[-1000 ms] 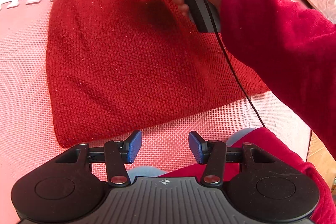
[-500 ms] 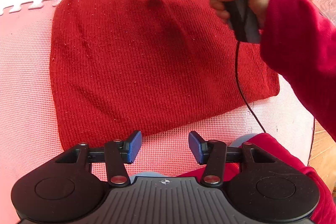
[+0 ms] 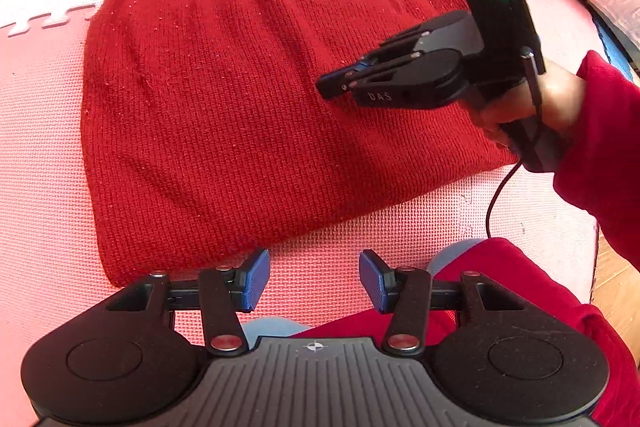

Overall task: Fold clothes
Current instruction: 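Sweep the right tool across the sweater body toward its side edge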

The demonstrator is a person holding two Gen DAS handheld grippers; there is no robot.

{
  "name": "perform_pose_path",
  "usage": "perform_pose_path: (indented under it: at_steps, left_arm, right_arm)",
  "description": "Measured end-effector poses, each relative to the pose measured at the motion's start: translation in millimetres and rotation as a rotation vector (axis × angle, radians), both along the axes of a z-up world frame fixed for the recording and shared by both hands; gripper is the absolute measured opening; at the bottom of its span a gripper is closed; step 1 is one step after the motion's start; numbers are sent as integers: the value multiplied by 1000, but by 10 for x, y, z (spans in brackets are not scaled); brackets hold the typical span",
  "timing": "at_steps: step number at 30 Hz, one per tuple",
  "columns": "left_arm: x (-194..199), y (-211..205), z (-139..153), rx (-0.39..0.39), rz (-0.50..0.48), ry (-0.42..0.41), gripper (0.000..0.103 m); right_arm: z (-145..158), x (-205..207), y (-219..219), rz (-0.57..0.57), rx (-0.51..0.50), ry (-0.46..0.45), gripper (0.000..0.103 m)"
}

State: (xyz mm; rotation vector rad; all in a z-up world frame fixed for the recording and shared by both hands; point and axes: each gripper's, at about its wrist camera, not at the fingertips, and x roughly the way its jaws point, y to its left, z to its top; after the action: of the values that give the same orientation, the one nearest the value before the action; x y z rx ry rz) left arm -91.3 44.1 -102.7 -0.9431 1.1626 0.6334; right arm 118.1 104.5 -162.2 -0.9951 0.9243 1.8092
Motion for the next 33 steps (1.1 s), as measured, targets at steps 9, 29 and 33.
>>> perform_pose_path:
  at_steps: [9, 29, 33]
  left_arm:
    - [39, 1, -47, -17, -2, 4, 52]
    - [-94, 246, -189, -32, 48, 59, 52]
    - [-167, 246, -194, -28, 65, 67, 52]
  right_arm:
    - [-99, 119, 690, -112, 66, 34, 1]
    - [-136, 204, 1109, -261, 162, -26, 0]
    - [31, 245, 818, -290, 117, -35, 1]
